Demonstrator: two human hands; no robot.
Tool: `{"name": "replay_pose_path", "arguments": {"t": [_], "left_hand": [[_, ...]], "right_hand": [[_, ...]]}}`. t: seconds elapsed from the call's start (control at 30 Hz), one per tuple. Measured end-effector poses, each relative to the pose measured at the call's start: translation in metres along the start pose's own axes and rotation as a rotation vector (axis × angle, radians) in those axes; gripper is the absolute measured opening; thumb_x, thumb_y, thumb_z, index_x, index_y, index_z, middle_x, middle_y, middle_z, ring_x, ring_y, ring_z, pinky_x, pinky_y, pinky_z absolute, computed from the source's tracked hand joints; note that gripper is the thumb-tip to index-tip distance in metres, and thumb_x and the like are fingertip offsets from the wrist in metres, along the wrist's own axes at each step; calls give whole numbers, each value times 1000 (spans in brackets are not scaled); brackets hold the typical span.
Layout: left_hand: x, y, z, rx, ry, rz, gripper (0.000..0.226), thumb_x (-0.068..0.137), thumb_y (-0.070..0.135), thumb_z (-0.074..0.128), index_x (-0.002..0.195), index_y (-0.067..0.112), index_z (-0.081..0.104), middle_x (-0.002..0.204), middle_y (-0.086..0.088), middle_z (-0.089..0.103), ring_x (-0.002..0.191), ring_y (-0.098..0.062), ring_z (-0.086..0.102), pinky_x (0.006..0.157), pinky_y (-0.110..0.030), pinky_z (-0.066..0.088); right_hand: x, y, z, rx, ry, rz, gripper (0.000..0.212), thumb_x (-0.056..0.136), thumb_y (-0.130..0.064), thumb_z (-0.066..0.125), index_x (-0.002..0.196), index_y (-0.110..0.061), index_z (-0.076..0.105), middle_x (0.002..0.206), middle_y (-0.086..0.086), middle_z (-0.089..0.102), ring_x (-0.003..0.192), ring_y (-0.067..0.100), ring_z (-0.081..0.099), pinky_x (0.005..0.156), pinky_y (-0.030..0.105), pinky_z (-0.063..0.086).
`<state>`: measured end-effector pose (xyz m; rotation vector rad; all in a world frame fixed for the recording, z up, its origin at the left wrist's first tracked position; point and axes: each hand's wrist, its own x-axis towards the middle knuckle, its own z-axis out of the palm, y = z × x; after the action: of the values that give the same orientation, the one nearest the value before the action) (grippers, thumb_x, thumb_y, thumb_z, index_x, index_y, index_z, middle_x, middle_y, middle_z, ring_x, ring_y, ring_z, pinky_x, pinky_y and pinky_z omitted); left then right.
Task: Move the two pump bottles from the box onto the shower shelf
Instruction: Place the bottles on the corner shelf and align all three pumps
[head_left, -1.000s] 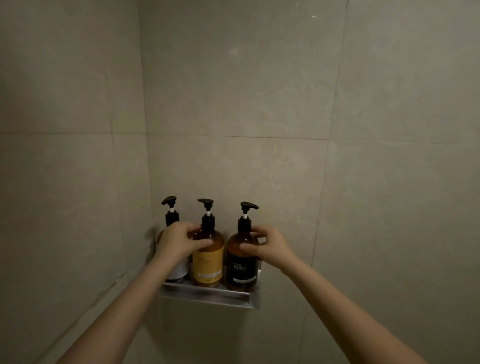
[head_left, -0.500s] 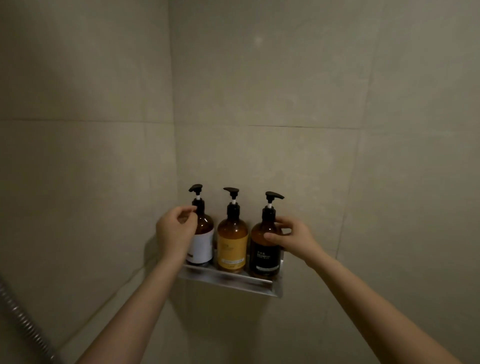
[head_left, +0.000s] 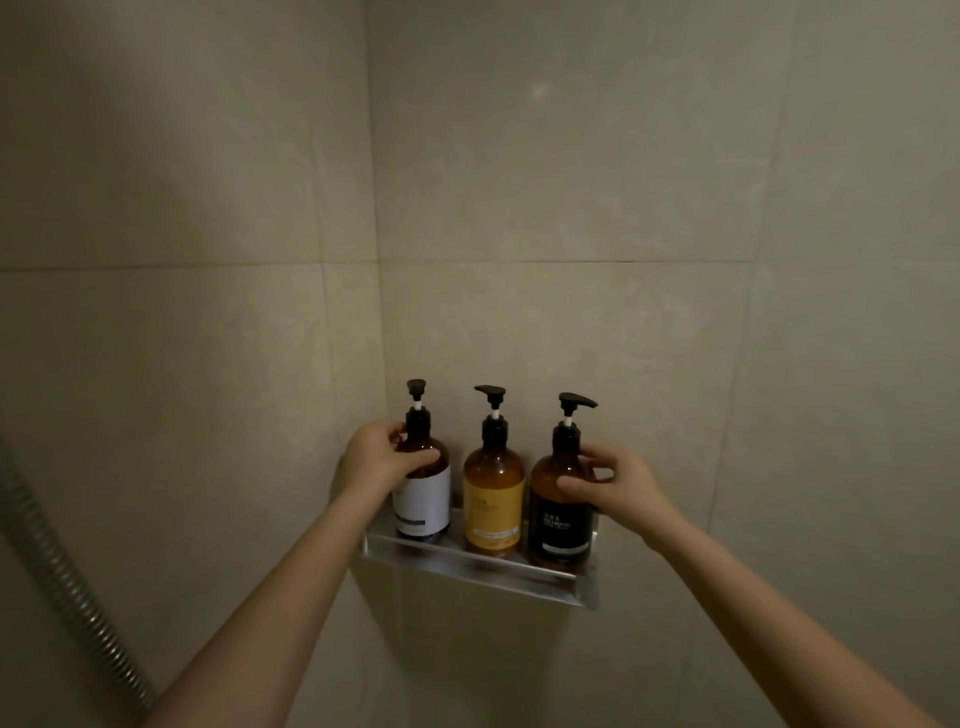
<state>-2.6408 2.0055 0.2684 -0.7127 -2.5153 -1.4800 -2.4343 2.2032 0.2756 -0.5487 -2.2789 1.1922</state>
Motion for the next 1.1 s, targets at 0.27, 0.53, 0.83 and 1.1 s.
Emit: {"name": "replay_pose_path", "arguments": {"t": [0.27, 0.53, 0.83, 1.1], "left_hand": [[7, 4, -1, -54, -25, -108, 40, 70, 22, 72, 108, 11, 68, 105, -10, 70, 97, -25, 64, 85, -35, 50], [5, 3, 1, -44, -5, -88, 51, 64, 26, 81, 110, 7, 66, 109, -11, 69, 99, -26, 63, 88, -37, 50], [6, -2, 0, -63, 6, -54, 46, 67, 23, 80, 108, 8, 63, 109, -11, 67, 94, -22, 60, 86, -36, 48], [8, -9, 2, -55, 17, -20, 44, 67, 25, 80, 105, 10, 65, 109, -8, 68, 91, -19, 60, 82, -33, 47]], "right_hand": [[1, -1, -1, -22, 4, -11, 52, 77, -22, 75, 126, -18, 59, 117, 3, 63, 109, 18, 58, 93, 44, 52], [0, -1, -2, -51, 5, -24, 52, 77, -25, 75, 126, -18, 59, 120, 3, 63, 113, 19, 57, 94, 45, 51], [1, -1, -6, -64, -23, -17, 56, 77, -25, 75, 129, -16, 56, 123, 6, 61, 115, 22, 58, 96, 46, 51], [1, -4, -4, -48, -26, -14, 51, 79, -22, 74, 127, -17, 57, 110, -3, 60, 109, 20, 59, 92, 41, 53]]}}
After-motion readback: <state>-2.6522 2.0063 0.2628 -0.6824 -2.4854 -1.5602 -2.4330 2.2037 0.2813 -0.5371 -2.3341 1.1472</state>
